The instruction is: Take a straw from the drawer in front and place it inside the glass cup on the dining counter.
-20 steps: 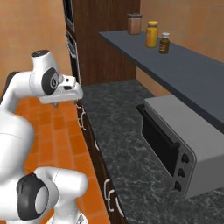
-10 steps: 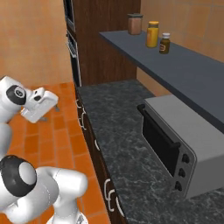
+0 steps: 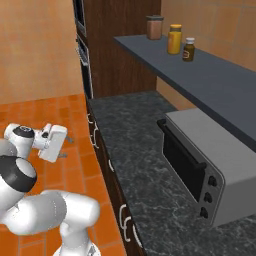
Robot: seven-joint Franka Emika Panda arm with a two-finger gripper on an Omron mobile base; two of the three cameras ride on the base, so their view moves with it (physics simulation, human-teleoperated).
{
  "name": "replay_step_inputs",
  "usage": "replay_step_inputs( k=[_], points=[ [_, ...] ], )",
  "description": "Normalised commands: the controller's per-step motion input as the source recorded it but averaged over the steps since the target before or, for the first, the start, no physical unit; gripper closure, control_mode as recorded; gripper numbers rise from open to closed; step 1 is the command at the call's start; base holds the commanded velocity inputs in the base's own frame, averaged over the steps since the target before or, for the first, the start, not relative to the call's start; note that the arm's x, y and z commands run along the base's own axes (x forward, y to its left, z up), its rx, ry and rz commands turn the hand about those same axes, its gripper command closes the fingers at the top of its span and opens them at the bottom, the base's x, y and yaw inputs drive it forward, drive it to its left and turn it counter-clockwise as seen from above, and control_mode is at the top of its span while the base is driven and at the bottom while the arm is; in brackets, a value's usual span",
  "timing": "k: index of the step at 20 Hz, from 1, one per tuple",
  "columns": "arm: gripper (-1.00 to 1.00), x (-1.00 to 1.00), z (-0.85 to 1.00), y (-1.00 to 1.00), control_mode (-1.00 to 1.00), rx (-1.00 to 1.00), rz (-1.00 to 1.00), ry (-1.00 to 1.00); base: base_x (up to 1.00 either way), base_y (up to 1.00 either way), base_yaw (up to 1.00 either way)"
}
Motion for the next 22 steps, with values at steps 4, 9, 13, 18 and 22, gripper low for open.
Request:
replay_step_inputs(
  k=[4, 9, 13, 18, 22],
  points=[
    [-1.00, 0.44, -0.74, -0.21, -1.00, -0.22, -0.05, 0.02, 0.00, 0.00, 0.00],
    [-1.00, 0.61, -0.57, -0.18, -1.00, -0.06, 0.00, 0.05, 0.00, 0.00, 0.00],
    [-1.00, 0.56, -0.62, -0.25, -1.00, -0.04, -0.03, 0.11, 0.00, 0.00, 0.00],
    [-1.00, 0.28, -0.64, -0.21, -1.00, -0.07, -0.06, 0.07, 0.00, 0.00, 0.00],
    [-1.00, 0.13, -0.50, -0.13, -1.00, -0.09, -0.04, 0.00, 0.00, 0.00, 0.00]
  ],
)
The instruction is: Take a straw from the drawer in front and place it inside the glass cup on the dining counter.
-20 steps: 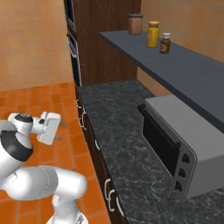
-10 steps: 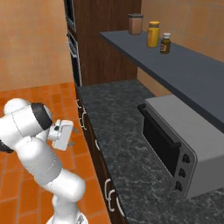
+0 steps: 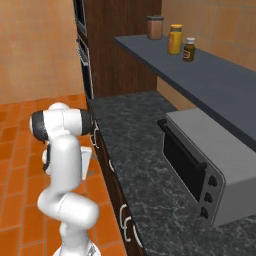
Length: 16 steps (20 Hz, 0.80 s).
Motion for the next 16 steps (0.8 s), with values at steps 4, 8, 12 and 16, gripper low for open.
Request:
replay_step_inputs(
  k=[4, 8, 12, 16],
  points=[
    [-1.00, 0.41, -0.45, -0.23, -1.00, -0.07, -0.01, 0.00, 0.00, 0.00, 0.00],
    [-1.00, 0.71, -0.32, -0.16, -1.00, 0.00, 0.00, 0.00, 0.00, 0.00, 0.00],
    [-1.00, 0.74, -0.34, -0.17, -1.00, 0.00, 0.00, 0.00, 0.00, 0.00, 0.00],
    [-1.00, 0.58, -0.38, -0.28, -1.00, 0.03, 0.00, 0.00, 0.00, 0.00, 0.00]
  ],
)
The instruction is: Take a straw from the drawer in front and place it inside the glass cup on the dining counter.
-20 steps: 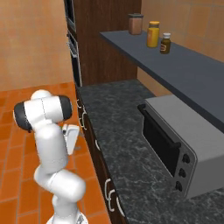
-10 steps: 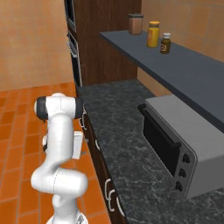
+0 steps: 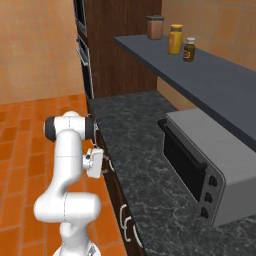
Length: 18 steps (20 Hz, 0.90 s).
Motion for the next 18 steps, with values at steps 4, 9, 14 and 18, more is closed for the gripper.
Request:
replay_step_inputs(
  k=[4, 9, 14, 18],
  points=[
    [-1.00, 0.20, -0.27, -0.29, -1.00, 0.04, 0.00, 0.00, 0.00, 0.00, 0.00],
    [-1.00, 0.00, -0.17, -0.33, -1.00, 0.03, 0.00, -0.03, 0.00, 0.00, 0.00],
    [1.00, 0.00, -0.12, -0.16, -1.00, 0.02, 0.00, -0.01, 0.00, 0.00, 0.00],
    [1.00, -0.25, 0.00, 0.06, -1.00, 0.02, 0.00, -0.08, 0.00, 0.00, 0.00]
  ],
)
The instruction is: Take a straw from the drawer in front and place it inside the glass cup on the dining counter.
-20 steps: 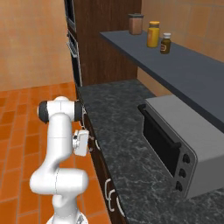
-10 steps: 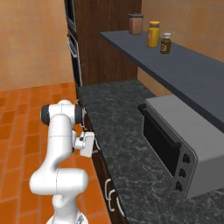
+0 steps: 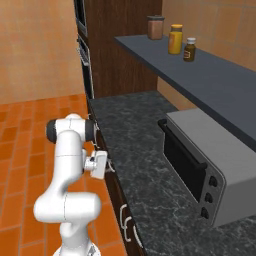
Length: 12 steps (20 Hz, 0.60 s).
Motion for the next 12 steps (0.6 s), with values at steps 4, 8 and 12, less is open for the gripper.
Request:
replay_step_inputs(
  k=[4, 8, 12],
  points=[
    [1.00, -0.62, 0.00, 0.54, -1.00, 0.00, 0.00, -0.10, 0.00, 0.00, 0.00],
    [1.00, -0.89, 0.00, 0.94, -1.00, 0.00, 0.00, -0.08, 0.00, 0.00, 0.00],
    [1.00, -0.94, 0.00, 1.00, -1.00, 0.00, 0.00, -0.03, 0.00, 0.00, 0.00]
  ],
)
